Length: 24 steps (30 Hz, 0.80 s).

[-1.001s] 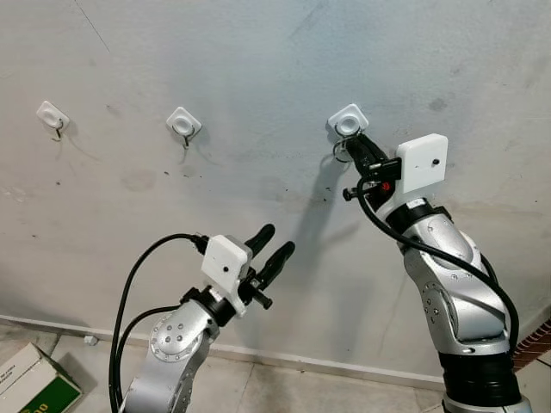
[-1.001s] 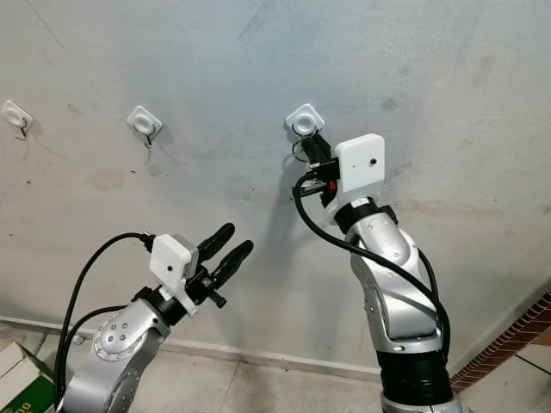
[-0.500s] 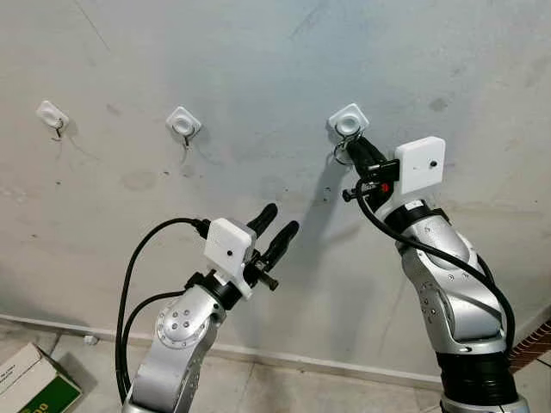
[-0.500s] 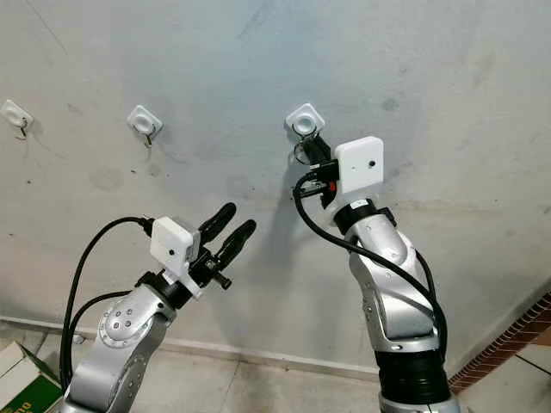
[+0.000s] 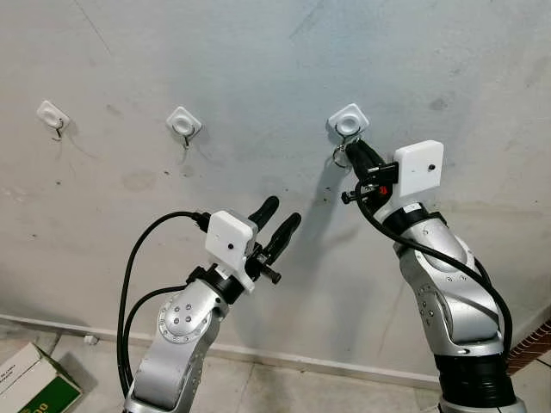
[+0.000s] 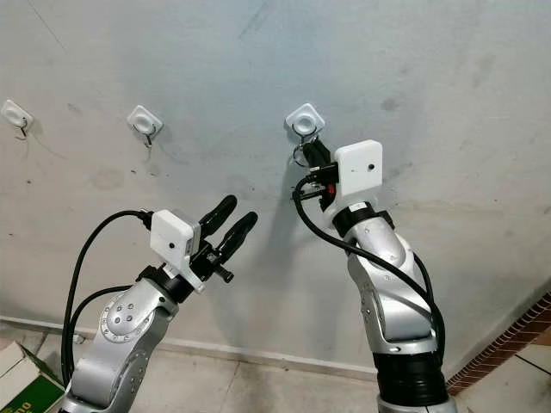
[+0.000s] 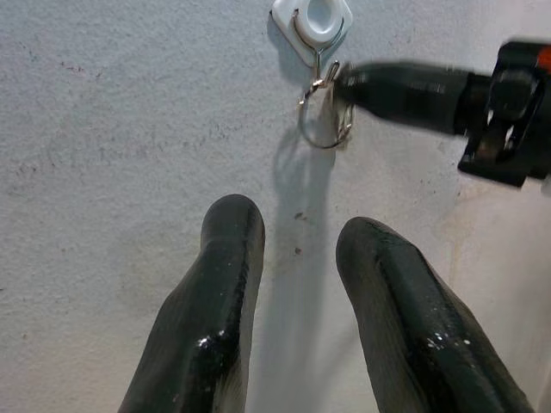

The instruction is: Hang keys on a hook

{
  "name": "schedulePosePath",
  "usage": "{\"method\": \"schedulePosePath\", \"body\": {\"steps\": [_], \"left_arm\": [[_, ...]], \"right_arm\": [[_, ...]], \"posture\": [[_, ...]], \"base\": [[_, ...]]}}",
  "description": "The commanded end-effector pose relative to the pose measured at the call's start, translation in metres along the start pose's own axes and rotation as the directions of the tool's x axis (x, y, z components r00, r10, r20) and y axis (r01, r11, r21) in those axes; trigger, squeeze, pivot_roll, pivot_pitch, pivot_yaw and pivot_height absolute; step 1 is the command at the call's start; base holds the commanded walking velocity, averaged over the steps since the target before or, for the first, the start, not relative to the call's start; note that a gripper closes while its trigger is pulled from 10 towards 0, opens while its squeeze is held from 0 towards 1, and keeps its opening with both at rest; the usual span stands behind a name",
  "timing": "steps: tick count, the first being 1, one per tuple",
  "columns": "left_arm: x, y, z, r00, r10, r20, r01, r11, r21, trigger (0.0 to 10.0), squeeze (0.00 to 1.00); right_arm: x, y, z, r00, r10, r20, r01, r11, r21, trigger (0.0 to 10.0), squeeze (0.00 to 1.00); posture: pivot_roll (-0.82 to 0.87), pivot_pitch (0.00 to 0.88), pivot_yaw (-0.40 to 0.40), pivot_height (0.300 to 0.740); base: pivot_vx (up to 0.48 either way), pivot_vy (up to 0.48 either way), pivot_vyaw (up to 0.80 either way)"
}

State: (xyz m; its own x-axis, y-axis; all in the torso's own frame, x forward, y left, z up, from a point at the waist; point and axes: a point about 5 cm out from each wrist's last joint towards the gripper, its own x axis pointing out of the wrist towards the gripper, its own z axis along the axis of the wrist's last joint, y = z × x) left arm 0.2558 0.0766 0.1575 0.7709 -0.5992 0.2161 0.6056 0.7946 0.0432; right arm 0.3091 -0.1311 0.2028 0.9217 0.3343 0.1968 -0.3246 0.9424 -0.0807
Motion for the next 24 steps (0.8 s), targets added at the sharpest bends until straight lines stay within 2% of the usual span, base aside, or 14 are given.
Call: {"method": "schedulePosePath", "body": {"steps": [1,14,20,24], "left_arm": [[0.001,0.004,0.005,1.0,0.011,0.01,-0.012,1.0,0.015,10.0,0.0],[-0.001,0.005,0.002,1.0,0.019,-0.004,-0.019,1.0,0.014,10.0,0.0],[-0.003,0.007,-0.003,0.999,0.04,-0.02,-0.039,0.999,0.016,10.0,0.0],[-0.005,0.007,-0.006,0.998,0.045,-0.034,-0.045,0.999,0.018,10.0,0.0]], "right_arm": [[0.0,-0.002,0.0,1.0,-0.009,-0.001,0.009,1.0,0.011,10.0,1.0],[0.0,-0.005,0.001,1.0,-0.024,0.014,0.023,1.0,0.008,10.0,1.0],[-0.001,-0.008,0.012,0.996,-0.049,0.071,0.054,0.996,-0.074,10.0,1.0],[-0.004,-0.007,0.01,0.997,-0.044,0.064,0.049,0.996,-0.08,10.0,1.0]], "posture": [[-0.07,0.0,0.084,0.74],[-0.07,0.0,0.082,0.74],[-0.08,0.0,0.084,0.74],[-0.07,0.0,0.082,0.74]], "base": [[0.0,0.0,0.0],[0.0,0.0,0.0],[0.0,0.0,0.0],[0.0,0.0,0.0]]}}
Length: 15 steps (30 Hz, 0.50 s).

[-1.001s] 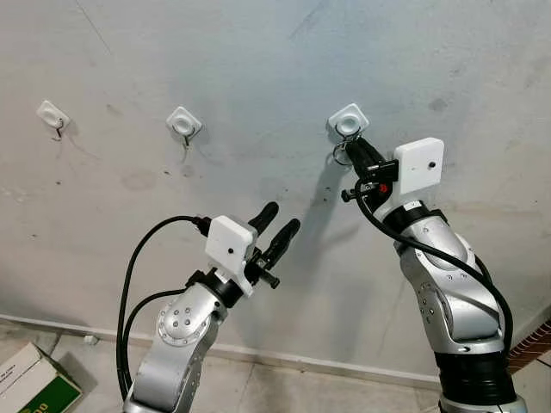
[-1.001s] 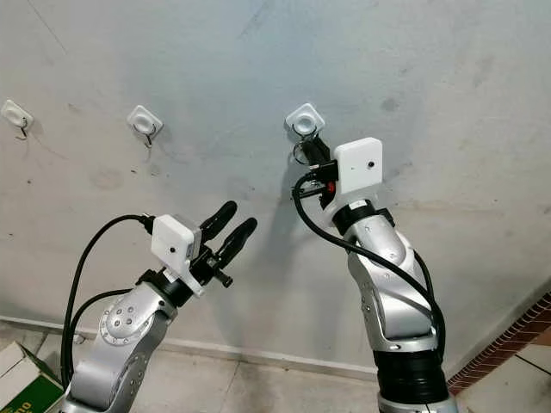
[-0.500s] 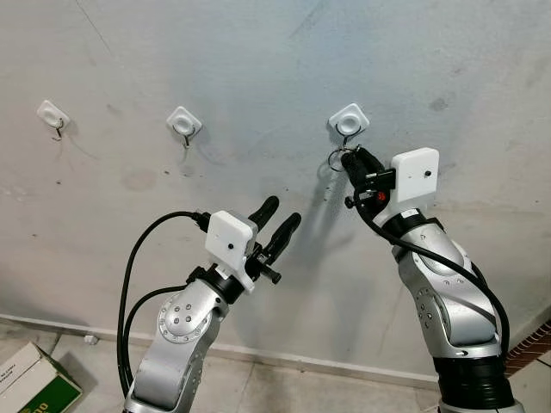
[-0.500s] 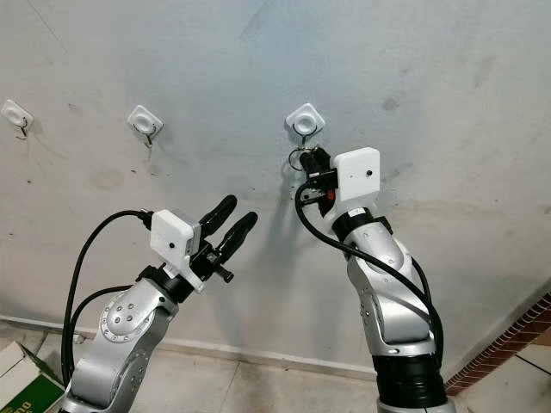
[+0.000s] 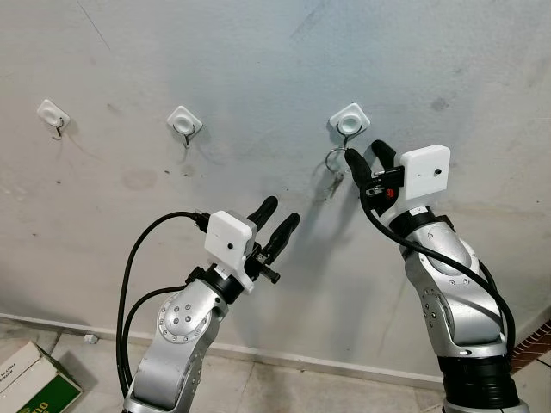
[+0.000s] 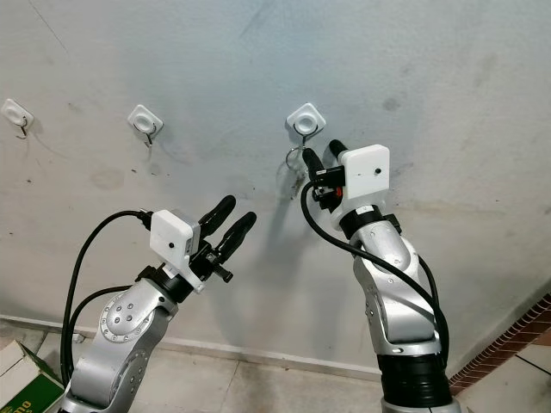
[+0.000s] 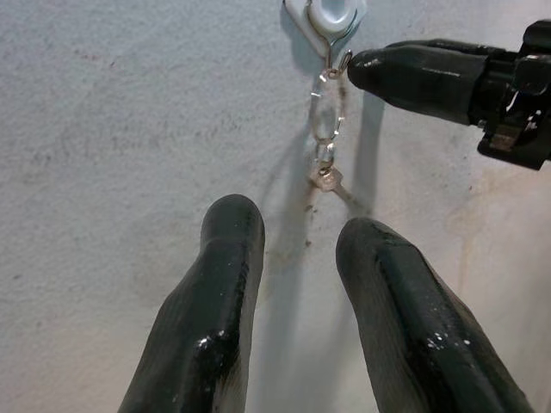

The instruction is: Hang keys on a hook

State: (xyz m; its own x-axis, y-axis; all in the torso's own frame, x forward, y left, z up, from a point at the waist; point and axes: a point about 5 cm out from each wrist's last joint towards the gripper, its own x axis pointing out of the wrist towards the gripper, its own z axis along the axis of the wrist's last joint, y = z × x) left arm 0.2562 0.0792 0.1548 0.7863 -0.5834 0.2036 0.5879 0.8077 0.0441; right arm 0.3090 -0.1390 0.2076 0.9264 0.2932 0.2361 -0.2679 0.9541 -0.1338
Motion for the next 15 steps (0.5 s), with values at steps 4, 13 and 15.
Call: {"method": "schedulePosePath", "body": {"steps": [4,13,15], "left_arm": [[-0.006,0.007,-0.007,0.999,0.038,-0.037,-0.038,0.999,0.02,10.0,0.0],[-0.018,0.015,-0.015,0.99,0.113,-0.088,-0.11,0.993,0.039,10.0,0.0],[-0.019,0.015,-0.016,0.989,0.118,-0.091,-0.115,0.993,0.038,10.0,0.0]], "right_arm": [[-0.006,0.0,0.003,1.0,-0.014,0.016,0.014,0.999,-0.032,10.0,1.0],[-0.028,0.002,-0.009,0.994,-0.097,-0.056,0.089,0.988,-0.125,10.0,1.0],[-0.035,0.004,-0.016,0.991,-0.112,-0.078,0.1,0.985,-0.137,10.0,1.0]], "posture": [[-0.07,0.0,0.08,0.74],[-0.07,0.0,0.08,0.74],[-0.07,0.0,0.08,0.74]], "base": [[0.0,0.0,0.0],[0.0,0.0,0.0],[0.0,0.0,0.0]]}}
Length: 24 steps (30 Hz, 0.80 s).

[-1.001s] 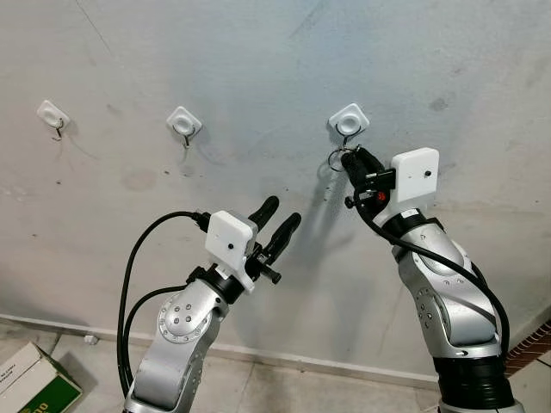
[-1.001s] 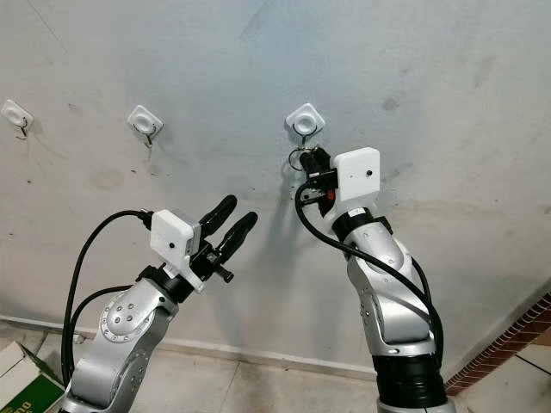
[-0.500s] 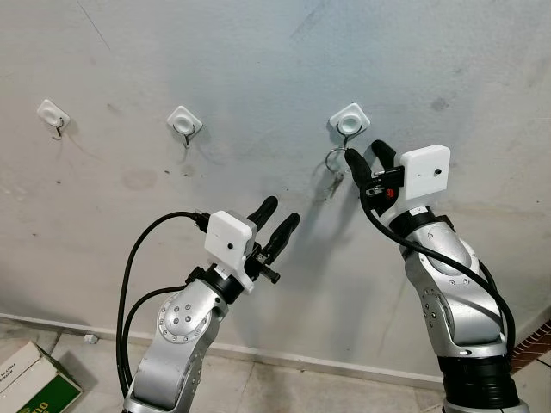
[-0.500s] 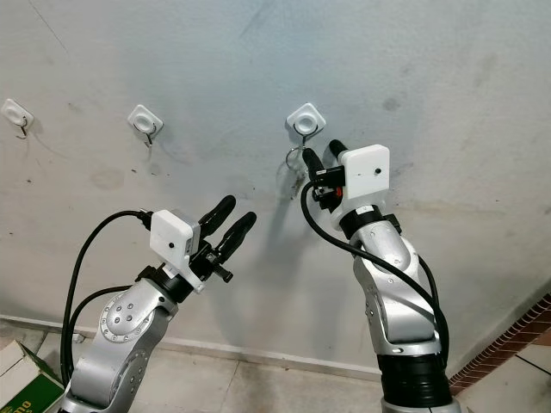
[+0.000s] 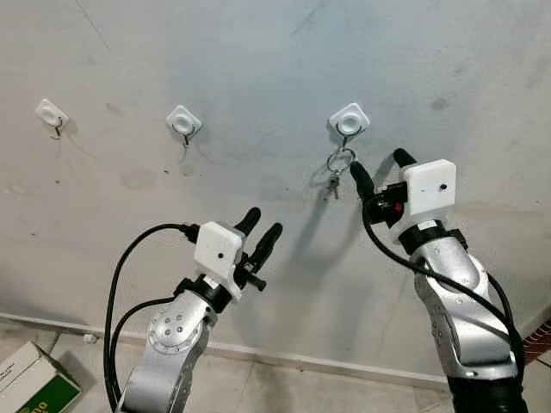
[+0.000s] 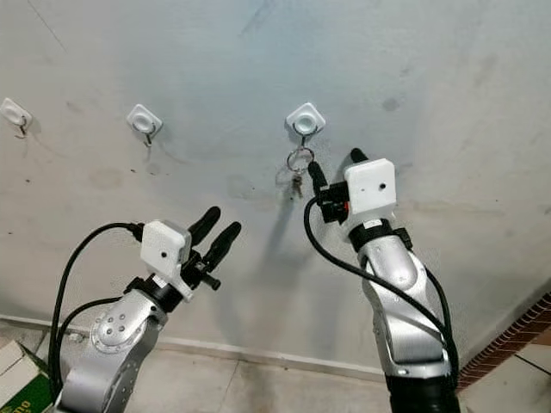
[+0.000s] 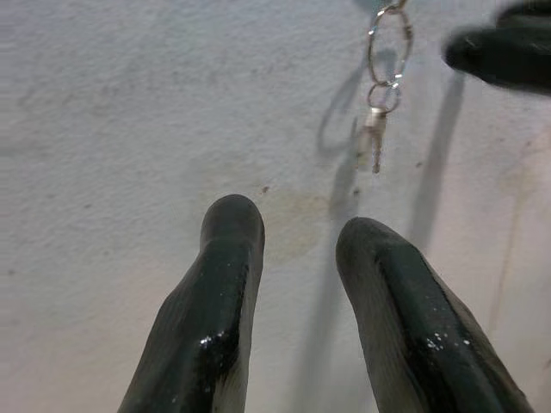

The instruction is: Hang keys on a hook

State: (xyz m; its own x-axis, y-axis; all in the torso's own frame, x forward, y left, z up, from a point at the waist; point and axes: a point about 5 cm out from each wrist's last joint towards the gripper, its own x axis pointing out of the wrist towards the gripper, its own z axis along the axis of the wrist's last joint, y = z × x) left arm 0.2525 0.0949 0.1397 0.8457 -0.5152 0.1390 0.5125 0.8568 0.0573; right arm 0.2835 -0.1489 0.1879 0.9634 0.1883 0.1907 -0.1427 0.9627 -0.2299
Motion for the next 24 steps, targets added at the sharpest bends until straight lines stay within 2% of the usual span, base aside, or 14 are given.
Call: {"method": "schedulePosePath", "body": {"steps": [1,5,8,9,10,11,13,15,16,19,21,23,24], "left_arm": [[-0.003,0.006,-0.004,0.999,0.031,-0.023,-0.031,1.0,0.006,10.0,0.0],[-0.006,0.006,-0.006,0.998,0.038,-0.04,-0.037,0.999,0.009,10.0,0.0],[-0.009,0.008,-0.008,0.997,0.05,-0.057,-0.05,0.999,0.009,10.0,0.0],[-0.01,0.009,-0.01,0.996,0.06,-0.066,-0.06,0.998,0.006,10.0,0.0],[-0.011,0.011,-0.012,0.994,0.075,-0.076,-0.074,0.997,0.006,10.0,0.0],[-0.014,0.012,-0.015,0.992,0.09,-0.092,-0.089,0.996,0.011,10.0,0.0],[-0.016,0.012,-0.017,0.991,0.093,-0.099,-0.092,0.996,0.016,10.0,0.0],[-0.016,0.012,-0.019,0.988,0.109,-0.11,-0.11,0.994,-0.004,10.0,0.0],[-0.015,0.014,-0.02,0.986,0.123,-0.117,-0.124,0.992,-0.003,10.0,0.0],[-0.014,0.017,-0.019,0.98,0.16,-0.121,-0.16,0.987,0.008,10.0,0.0],[-0.012,0.018,-0.017,0.981,0.158,-0.111,-0.161,0.987,-0.021,10.0,0.0],[-0.012,0.019,-0.017,0.979,0.162,-0.123,-0.169,0.985,-0.047,10.0,0.0],[-0.012,0.019,-0.017,0.979,0.16,-0.128,-0.168,0.984,-0.054,10.0,0.0]], "right_arm": [[-0.006,0.005,-0.004,1.0,-0.008,-0.024,0.008,1.0,-0.016,10.0,1.0],[-0.025,0.008,-0.021,0.996,-0.046,-0.08,0.044,0.999,-0.02,10.0,1.0],[-0.029,0.007,-0.025,0.993,-0.048,-0.108,0.05,0.999,0.014,10.0,1.0],[-0.032,0.006,-0.026,0.992,-0.05,-0.115,0.05,0.999,0.001,10.0,1.0],[-0.035,0.005,-0.027,0.991,-0.054,-0.125,0.052,0.998,-0.021,10.0,0.18],[-0.041,0.004,-0.031,0.988,-0.056,-0.146,0.045,0.996,-0.081,10.0,0.0],[-0.044,0.005,-0.034,0.986,-0.059,-0.154,0.039,0.991,-0.124,10.0,0.0],[-0.046,0.006,-0.035,0.983,-0.082,-0.167,0.064,0.992,-0.111,10.0,0.0],[-0.046,0.012,-0.033,0.983,-0.075,-0.168,0.067,0.997,-0.049,10.0,0.0],[-0.044,0.015,-0.027,0.988,-0.064,-0.143,0.059,0.998,-0.035,10.0,0.0],[-0.042,0.013,-0.024,0.988,-0.082,-0.132,0.079,0.996,-0.03,10.0,0.0],[-0.04,0.009,-0.025,0.985,-0.087,-0.147,0.096,0.994,0.057,10.0,0.0],[-0.04,0.008,-0.025,0.984,-0.093,-0.151,0.103,0.993,0.061,10.0,0.0]], "posture": [[-0.07,0.0,0.08,0.74],[-0.07,0.0,0.085,0.74],[-0.07,0.0,0.089,0.74],[-0.07,0.0,0.089,0.74],[-0.07,0.0,0.089,0.74],[-0.07,0.0,0.089,0.74],[-0.08,0.0,0.089,0.74],[-0.08,0.0,0.088,0.74],[-0.08,0.0,0.088,0.74],[-0.08,0.0,0.088,0.74],[-0.08,0.0,0.091,0.74],[-0.08,0.0,0.091,0.74],[-0.08,0.0,0.091,0.74]], "base": [[0.0,0.0,0.0],[0.0,0.0,0.0],[0.0,0.0,0.0],[0.0,0.0,0.0],[0.0,0.0,0.0],[0.0,0.0,0.0],[0.0,0.0,0.0],[0.0,0.0,0.0],[0.0,0.0,0.0],[0.0,0.0,0.0],[0.0,0.0,0.0],[0.0,0.0,0.0],[0.0,0.0,0.0]]}}
